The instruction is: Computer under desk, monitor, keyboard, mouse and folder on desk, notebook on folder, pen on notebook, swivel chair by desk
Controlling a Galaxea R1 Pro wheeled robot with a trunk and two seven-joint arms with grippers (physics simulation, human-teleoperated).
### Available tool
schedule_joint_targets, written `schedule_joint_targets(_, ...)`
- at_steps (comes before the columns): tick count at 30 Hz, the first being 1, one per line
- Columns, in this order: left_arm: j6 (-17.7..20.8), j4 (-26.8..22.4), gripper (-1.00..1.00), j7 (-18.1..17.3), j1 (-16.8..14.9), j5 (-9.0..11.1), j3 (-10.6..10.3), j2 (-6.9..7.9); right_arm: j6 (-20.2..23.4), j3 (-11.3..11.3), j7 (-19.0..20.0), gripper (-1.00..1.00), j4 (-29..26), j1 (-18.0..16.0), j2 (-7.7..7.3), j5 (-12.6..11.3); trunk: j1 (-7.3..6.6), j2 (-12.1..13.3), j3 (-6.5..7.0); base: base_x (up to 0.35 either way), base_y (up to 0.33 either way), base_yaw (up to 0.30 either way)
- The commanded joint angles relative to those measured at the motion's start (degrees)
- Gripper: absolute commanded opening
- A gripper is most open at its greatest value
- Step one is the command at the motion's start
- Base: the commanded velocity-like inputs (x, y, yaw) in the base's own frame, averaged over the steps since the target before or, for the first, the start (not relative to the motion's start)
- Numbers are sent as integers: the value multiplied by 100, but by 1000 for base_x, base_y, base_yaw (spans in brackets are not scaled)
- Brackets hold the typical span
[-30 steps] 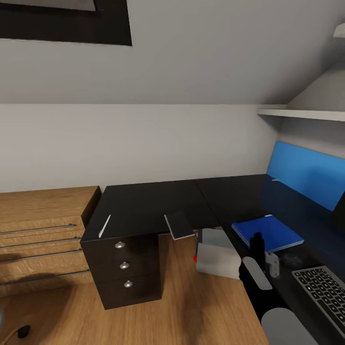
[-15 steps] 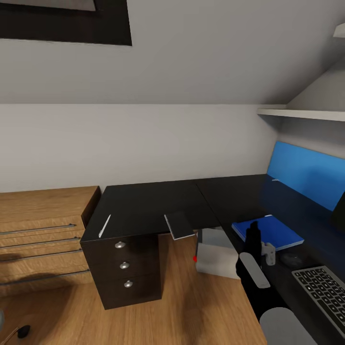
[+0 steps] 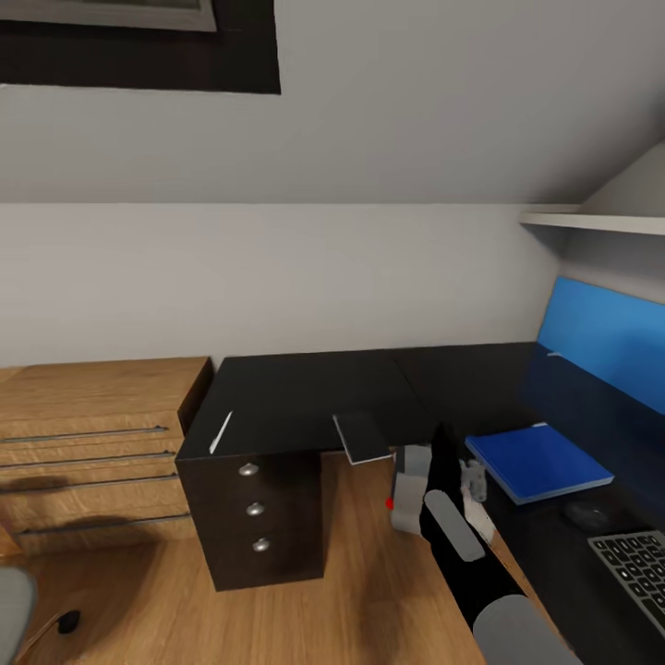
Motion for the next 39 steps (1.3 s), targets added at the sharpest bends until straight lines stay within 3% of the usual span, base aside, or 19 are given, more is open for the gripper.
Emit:
schedule_joint_targets(1, -24, 2, 100, 5, -3, 61, 5, -3, -24, 176, -38, 100, -2, -1, 11, -13, 0, -3, -1, 0, 0, 211)
schedule_joint_targets(4, -23, 0, 100, 8, -3, 61, 5, -3, 93, 263, -50, 100, 16, 0, 27, -23, 0, -3, 13, 0, 0, 219)
schedule_joint_targets(10, -27, -123, 100, -9, -3, 65, 15, -9, 1226, 271, -343, 100, 191, 0, 60, -55, 0, -3, 20, 0, 0, 155)
schedule_joint_targets(17, -29, -493, 100, -29, 0, 272, 30, -7, 1463, 277, -253, 100, 204, 0, 41, -55, 110, -204, -69, 0, 0, 15)
schedule_joint_targets(22, -1, -1263, 100, -35, 81, 324, 32, -3, 1649, 280, -224, 100, 217, 0, 41, -60, 219, -404, -159, 0, 0, 1)
schedule_joint_targets(23, 25, -1706, 100, -40, 294, 333, 32, 2, 1776, 286, -215, 100, 225, 0, 47, -60, 241, -444, -177, 0, 0, 0)
schedule_joint_targets(27, 106, -2387, 100, -59, 622, 346, 32, 14, 1849, 289, -210, 100, 236, 0, 51, -54, 329, -605, -249, 0, 0, 0)
schedule_joint_targets(30, 737, -2994, 100, -178, 881, 355, 34, 26, 1877, 289, -209, 100, 241, 0, 36, -46, 395, -725, -303, 0, 0, 0)
schedule_joint_targets(31, 1286, -3387, 100, -383, 1032, 441, 39, 58, 1950, 288, -209, 100, 242, 0, 27, -47, 417, -765, -321, 0, 0, 0)
schedule_joint_targets(32, 1553, -3585, 100, -630, 1115, 579, 44, 123, 2039, 289, -205, 100, 242, 0, 25, -49, 439, -805, -338, 0, 0, 0)
schedule_joint_targets(36, 1823, -3766, 100, -1203, 1205, 877, 41, 379, 2195, 289, -198, 100, 243, 0, 30, -51, 527, -966, -410, 0, 0, 0)
schedule_joint_targets(39, 1855, -3787, 100, -1289, 1215, 924, 41, 421, 2289, 296, -193, 100, 243, 0, 32, -55, 593, -1086, -464, 0, 0, 0)
